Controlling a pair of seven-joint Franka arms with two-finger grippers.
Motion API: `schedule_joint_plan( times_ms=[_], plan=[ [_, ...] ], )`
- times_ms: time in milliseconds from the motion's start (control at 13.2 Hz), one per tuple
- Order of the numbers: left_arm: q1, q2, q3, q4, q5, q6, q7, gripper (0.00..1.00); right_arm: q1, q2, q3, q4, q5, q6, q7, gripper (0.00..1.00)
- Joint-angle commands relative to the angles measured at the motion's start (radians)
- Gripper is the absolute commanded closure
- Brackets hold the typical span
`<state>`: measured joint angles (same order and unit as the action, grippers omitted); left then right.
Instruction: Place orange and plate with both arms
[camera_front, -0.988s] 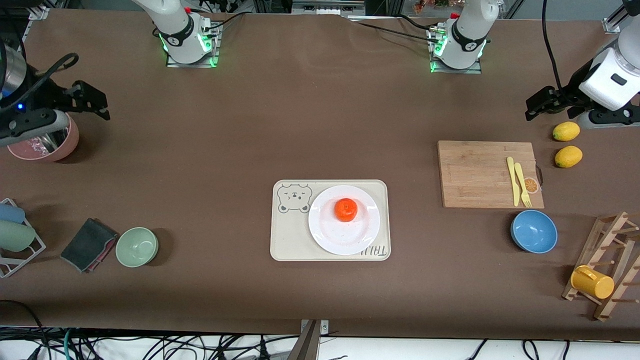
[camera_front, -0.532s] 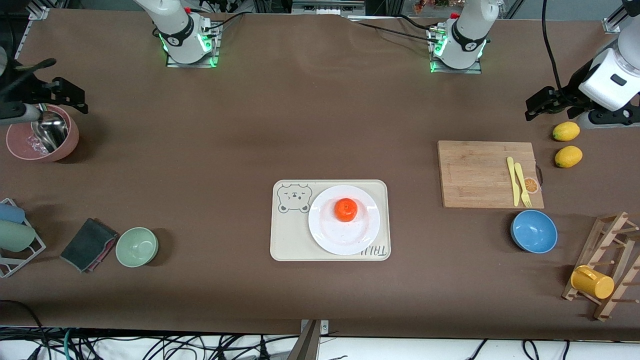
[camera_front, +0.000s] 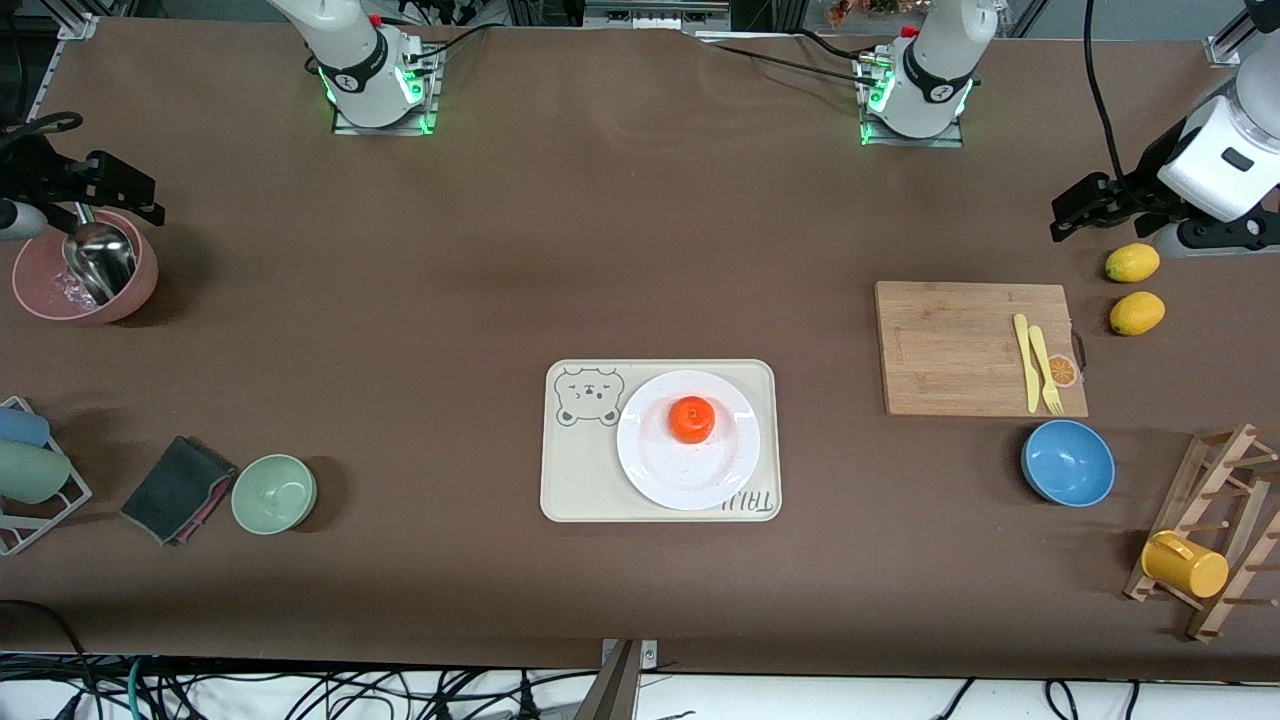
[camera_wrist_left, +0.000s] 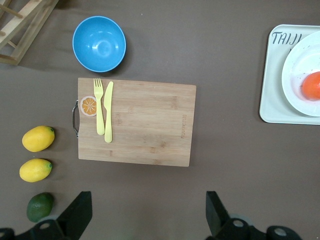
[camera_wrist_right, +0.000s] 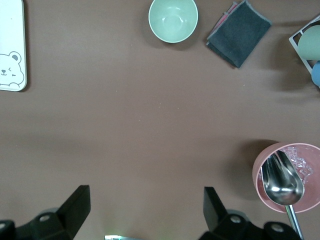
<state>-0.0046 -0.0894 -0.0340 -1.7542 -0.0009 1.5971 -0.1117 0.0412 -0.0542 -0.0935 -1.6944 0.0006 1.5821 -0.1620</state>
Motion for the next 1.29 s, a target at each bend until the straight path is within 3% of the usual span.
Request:
schedule_joint_plan(
  times_ms=[0, 1216],
  plan=[
    [0.002, 0.005, -0.001, 0.024, -0.013, -0.013, 0.018, 0.0, 0.011, 0.02, 0.003, 0.039, 0.012, -0.028, 0.015, 0.0],
    [-0.006, 0.004, -0.003, 0.035, -0.011, -0.009, 0.017, 0.0, 0.009, 0.027, -0.002, 0.041, 0.013, -0.036, 0.007, 0.0]
  ],
)
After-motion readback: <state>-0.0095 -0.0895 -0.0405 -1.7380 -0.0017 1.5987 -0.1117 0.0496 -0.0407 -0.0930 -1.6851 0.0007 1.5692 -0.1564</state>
